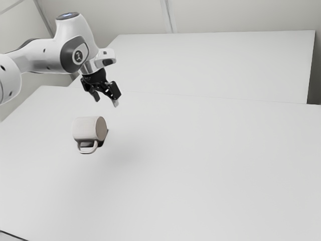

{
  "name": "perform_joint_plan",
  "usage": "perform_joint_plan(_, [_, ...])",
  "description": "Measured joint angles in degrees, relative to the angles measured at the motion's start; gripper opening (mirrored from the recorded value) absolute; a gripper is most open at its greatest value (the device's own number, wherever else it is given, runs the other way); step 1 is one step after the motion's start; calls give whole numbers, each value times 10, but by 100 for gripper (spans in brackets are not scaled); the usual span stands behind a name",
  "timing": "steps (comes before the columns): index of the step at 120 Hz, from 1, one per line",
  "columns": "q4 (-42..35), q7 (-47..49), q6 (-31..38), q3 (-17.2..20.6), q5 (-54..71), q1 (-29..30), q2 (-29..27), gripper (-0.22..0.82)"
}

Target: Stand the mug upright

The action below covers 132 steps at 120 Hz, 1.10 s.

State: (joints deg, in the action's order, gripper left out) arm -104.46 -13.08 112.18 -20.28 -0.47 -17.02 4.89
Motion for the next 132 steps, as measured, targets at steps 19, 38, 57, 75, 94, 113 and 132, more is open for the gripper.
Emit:
perform_joint_plan(19, [-11,-14,4,-13,-7,-1,-3,60])
perform_joint_plan(38, [-10,-45,5,-35,-43,52,3,60])
perform_joint_plan(57, [-3,-97,5,-28,-88,136,36,60])
perform_joint_plan(75, [19,-156,2,-27,-136,186,88,60])
perform_joint_plan(94, [44,-218,-9,-20,-173,237,123,60])
perform_joint_plan(113, [78,-277,-38,-16,-240,283,156,60])
perform_joint_plan(132, [111,-331,-94,-16,-325,317,201,60])
